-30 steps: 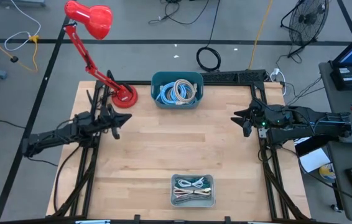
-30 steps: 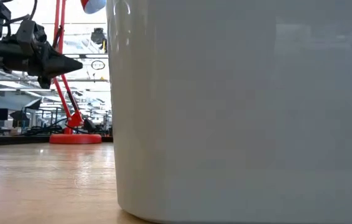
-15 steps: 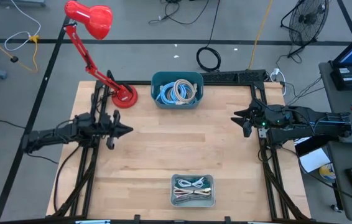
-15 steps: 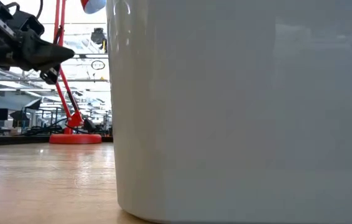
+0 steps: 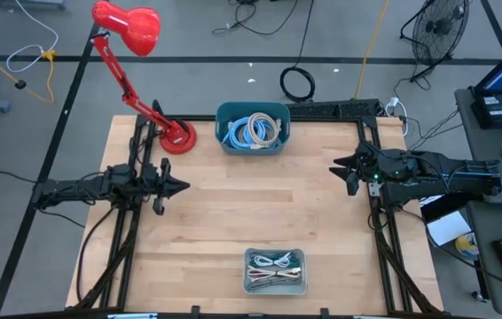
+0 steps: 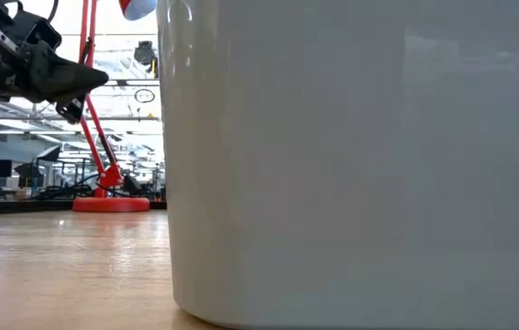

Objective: Pick & Place USB Port
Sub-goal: Return to Home Position

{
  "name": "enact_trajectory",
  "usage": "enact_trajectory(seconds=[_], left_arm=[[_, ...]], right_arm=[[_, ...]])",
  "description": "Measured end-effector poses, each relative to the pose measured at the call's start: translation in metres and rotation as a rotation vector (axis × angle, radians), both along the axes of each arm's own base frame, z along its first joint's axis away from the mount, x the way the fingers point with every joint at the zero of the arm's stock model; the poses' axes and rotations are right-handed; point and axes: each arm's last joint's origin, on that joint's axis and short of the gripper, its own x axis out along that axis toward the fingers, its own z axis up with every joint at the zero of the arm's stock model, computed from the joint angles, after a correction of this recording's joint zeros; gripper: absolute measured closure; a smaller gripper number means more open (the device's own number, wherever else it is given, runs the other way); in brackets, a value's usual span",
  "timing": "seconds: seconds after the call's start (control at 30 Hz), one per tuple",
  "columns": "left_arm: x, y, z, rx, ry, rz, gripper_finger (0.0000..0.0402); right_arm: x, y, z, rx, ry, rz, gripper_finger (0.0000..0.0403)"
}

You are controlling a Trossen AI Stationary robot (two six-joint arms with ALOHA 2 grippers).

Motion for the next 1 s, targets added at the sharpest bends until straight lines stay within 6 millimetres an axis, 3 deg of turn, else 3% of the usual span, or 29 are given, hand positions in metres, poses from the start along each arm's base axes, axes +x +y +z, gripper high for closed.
enact_trajectory(seconds=[0.23, 0.4, 0.5, 0.7, 0.87, 1.0], left_arm=[[0.000, 0.000, 0.000, -0.009, -0.001, 0.004, 0.0399], [0.000, 0.000, 0.000, 0.015, -0.001, 0.005, 0.0384], [0.000, 0.000, 0.000, 0.010, -0.001, 0.005, 0.0377], [0.000, 0.000, 0.000, 0.010, -0.002, 0.005, 0.0376], [0.000, 0.000, 0.000, 0.009, -0.002, 0.005, 0.0376], [0.000, 0.000, 0.000, 0.009, -0.002, 0.005, 0.0376]], right_arm=[[0.000, 0.000, 0.000, -0.010, 0.003, 0.006, 0.0232], [0.000, 0.000, 0.000, -0.032, 0.011, 0.018, 0.0239], [0.000, 0.000, 0.000, -0.044, 0.015, 0.025, 0.0271], [0.000, 0.000, 0.000, -0.083, 0.025, 0.047, 0.0390], [0.002, 0.001, 0.004, -0.152, 0.005, 0.101, 0.0400], [0.006, 0.005, 0.017, -0.191, -0.124, 0.254, 0.0402]])
